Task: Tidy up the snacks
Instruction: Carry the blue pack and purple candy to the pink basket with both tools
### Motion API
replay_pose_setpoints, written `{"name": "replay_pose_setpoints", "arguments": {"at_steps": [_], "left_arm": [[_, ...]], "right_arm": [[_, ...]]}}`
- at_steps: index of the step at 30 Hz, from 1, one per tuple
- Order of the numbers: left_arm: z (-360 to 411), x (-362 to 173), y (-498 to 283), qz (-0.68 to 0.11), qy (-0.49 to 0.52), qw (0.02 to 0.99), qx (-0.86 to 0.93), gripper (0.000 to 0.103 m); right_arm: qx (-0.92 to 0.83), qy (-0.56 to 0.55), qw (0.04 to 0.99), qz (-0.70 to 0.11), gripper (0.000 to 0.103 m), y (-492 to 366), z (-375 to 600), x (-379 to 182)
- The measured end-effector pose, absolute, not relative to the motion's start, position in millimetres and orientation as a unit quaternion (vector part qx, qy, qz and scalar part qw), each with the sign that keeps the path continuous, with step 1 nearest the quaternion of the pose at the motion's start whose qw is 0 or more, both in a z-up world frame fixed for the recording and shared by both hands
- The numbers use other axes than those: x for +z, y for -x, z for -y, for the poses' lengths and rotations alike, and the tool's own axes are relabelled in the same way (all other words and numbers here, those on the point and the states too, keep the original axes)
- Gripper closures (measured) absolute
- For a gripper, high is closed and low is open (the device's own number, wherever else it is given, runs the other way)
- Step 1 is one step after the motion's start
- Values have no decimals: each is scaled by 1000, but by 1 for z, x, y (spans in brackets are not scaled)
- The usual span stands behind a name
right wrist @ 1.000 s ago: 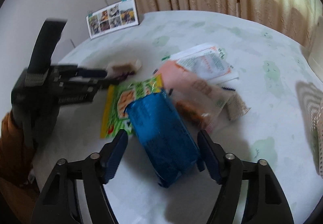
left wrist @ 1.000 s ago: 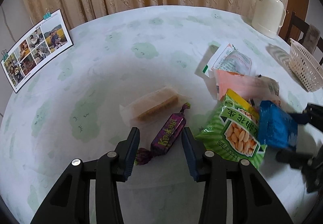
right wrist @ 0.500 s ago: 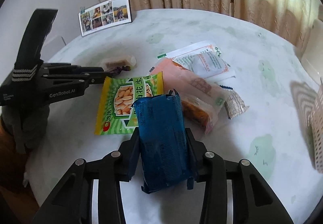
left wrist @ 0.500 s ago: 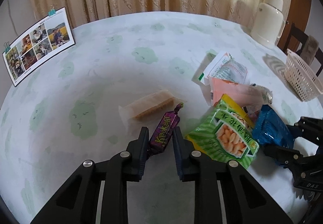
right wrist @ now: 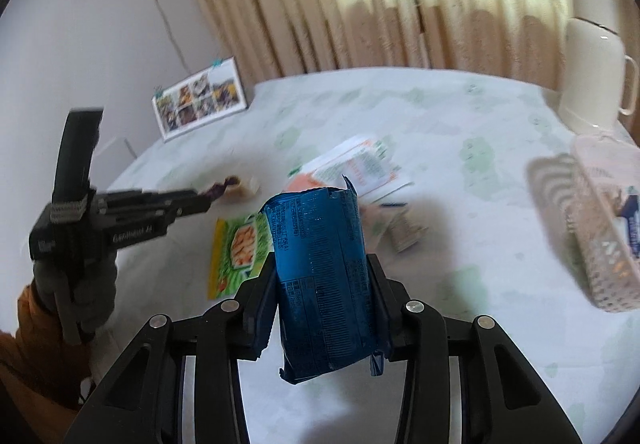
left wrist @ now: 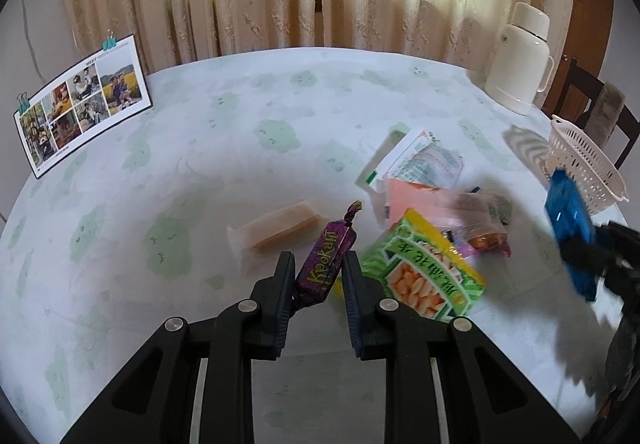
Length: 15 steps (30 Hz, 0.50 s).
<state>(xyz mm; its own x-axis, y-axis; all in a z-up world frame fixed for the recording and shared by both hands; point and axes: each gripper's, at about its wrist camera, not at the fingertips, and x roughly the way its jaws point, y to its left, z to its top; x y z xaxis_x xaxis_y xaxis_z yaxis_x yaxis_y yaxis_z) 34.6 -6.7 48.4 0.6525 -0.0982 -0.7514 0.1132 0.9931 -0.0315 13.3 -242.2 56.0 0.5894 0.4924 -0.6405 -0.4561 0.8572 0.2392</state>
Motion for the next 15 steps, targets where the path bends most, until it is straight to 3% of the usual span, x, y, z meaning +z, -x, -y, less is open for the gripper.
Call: {"name": "replay_pose_setpoints", "arguments": {"at_steps": [15], "left_arm": [[40, 65, -34, -399, -24, 913, -80, 82]], "right_arm": [[133, -104, 942, -289, 61, -30, 349, 103]]}}
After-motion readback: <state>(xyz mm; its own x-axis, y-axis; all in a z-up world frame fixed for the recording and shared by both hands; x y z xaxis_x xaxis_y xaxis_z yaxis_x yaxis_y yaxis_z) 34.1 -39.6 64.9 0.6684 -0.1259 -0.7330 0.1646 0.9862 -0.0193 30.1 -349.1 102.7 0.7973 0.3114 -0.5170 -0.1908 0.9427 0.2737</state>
